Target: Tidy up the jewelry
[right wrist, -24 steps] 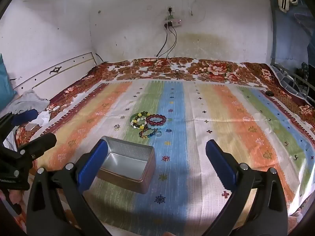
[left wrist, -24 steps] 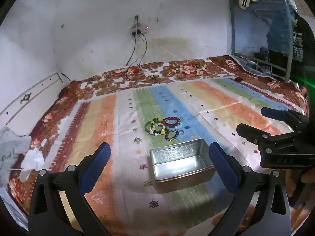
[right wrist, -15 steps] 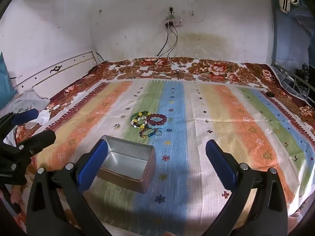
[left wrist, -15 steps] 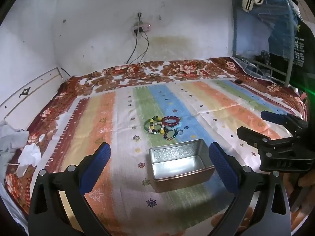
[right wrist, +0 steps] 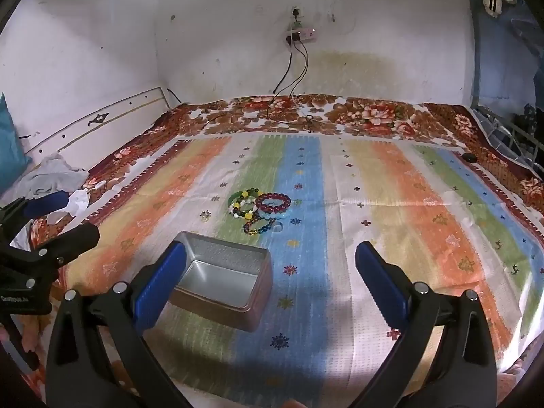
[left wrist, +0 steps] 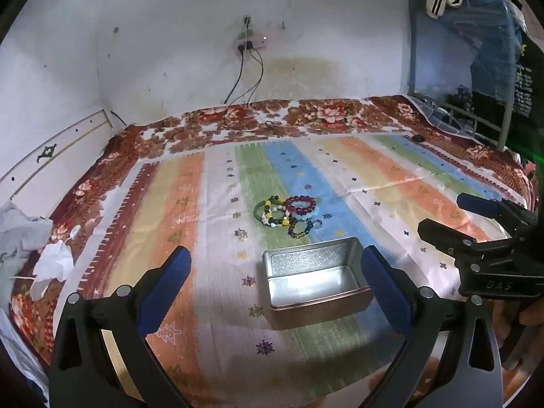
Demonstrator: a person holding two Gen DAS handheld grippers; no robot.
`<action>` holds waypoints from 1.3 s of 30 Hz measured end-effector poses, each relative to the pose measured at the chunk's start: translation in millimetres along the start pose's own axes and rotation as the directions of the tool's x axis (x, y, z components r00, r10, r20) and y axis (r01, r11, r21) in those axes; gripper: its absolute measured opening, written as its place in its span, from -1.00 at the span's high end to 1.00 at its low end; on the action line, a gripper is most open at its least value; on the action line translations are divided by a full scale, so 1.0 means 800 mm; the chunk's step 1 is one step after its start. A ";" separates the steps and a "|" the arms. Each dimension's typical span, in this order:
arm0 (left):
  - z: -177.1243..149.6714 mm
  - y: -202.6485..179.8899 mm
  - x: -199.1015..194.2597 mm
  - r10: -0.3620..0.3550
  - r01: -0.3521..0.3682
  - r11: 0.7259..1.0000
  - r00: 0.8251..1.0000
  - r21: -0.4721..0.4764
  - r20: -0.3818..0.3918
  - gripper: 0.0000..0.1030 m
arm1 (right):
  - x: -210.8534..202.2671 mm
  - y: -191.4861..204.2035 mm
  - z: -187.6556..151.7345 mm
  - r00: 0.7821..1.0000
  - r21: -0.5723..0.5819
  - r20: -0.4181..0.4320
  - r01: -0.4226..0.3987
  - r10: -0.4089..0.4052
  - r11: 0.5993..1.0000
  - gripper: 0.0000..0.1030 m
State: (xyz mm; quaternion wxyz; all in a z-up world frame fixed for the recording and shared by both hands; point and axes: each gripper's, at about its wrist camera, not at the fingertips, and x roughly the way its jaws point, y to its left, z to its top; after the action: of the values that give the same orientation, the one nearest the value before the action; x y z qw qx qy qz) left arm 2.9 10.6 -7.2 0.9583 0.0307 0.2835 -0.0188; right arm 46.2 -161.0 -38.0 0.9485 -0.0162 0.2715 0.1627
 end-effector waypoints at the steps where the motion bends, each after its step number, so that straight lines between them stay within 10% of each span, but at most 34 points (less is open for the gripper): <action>1: 0.000 0.000 0.001 0.001 -0.001 1.000 1.000 -0.001 -0.002 -0.89 | -0.003 -0.001 0.001 1.000 -0.001 0.001 -0.001 0.001 1.000 -0.91; 39: 0.014 0.018 0.014 0.019 -0.021 0.999 0.999 -0.036 -0.047 -0.89 | 0.005 -0.002 -0.006 1.000 0.000 -0.010 0.002 -0.002 1.000 -0.91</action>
State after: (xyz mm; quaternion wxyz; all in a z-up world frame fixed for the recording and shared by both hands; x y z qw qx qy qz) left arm 19.0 24.0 -3.1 0.9520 0.0163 0.3057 -0.0032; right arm 47.5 -161.9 -44.2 0.9473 -0.0172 0.2762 0.1616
